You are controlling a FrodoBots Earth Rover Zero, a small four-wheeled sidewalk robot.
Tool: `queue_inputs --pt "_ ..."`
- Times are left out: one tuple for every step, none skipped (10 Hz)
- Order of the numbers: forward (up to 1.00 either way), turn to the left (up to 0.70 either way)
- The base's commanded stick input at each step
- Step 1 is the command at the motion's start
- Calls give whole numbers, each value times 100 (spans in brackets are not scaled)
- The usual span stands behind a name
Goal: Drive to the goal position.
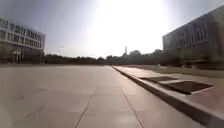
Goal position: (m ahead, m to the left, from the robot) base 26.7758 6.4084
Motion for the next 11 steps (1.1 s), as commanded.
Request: queue_inputs --pt "70 0" --pt "70 0" --pt "70 0" --pt "70 0" --pt "70 0" --pt "70 0" --pt "70 0" --pt "70 0" --pt "70 0" --pt "70 0" --pt "70 0"
